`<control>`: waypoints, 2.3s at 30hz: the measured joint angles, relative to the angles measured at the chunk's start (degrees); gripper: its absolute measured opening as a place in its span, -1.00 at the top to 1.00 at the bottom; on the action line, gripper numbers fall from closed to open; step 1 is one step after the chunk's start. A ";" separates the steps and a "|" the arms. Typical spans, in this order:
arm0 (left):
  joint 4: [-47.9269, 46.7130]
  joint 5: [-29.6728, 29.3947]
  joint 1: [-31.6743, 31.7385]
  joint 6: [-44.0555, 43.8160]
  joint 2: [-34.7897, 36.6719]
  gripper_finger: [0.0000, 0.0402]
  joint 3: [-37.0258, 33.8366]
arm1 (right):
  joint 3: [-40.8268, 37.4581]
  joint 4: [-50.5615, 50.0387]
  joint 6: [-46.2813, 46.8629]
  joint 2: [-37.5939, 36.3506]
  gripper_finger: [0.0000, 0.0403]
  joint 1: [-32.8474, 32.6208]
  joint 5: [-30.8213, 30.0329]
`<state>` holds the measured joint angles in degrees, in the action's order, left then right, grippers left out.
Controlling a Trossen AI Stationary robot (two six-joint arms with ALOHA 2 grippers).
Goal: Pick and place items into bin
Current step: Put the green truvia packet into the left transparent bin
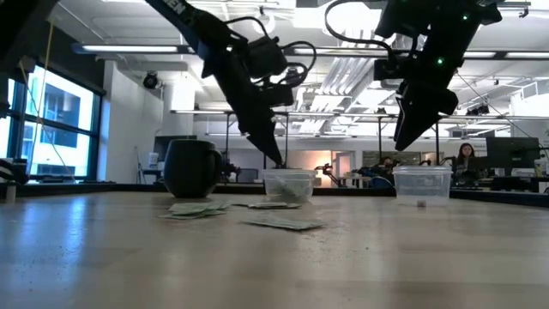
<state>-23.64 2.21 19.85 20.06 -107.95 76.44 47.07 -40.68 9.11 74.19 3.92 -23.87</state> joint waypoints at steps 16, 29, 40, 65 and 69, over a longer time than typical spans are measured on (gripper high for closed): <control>-13.70 5.33 -14.52 1.38 6.50 0.12 -9.30 | 0.02 18.55 -13.61 2.21 -0.50 -0.39 20.51; -16.45 -0.14 -19.83 -19.64 23.37 0.28 -21.17 | 7.49 36.89 -15.80 22.96 -0.50 -2.10 32.09; -14.95 -11.69 -27.52 -34.52 40.20 0.04 -32.96 | 15.58 33.20 -15.15 35.71 -0.50 -2.19 26.74; -14.92 -15.87 -27.75 -35.13 48.97 0.14 -39.45 | 19.42 30.11 -12.83 41.20 0.50 0.54 24.41; -14.53 -17.23 -27.75 -35.11 48.97 0.15 -39.45 | 21.54 24.14 -12.60 40.60 0.77 -0.10 24.82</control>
<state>-38.17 -15.02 -7.90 -15.05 -58.98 36.99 68.61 -16.54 -3.49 114.79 3.82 0.95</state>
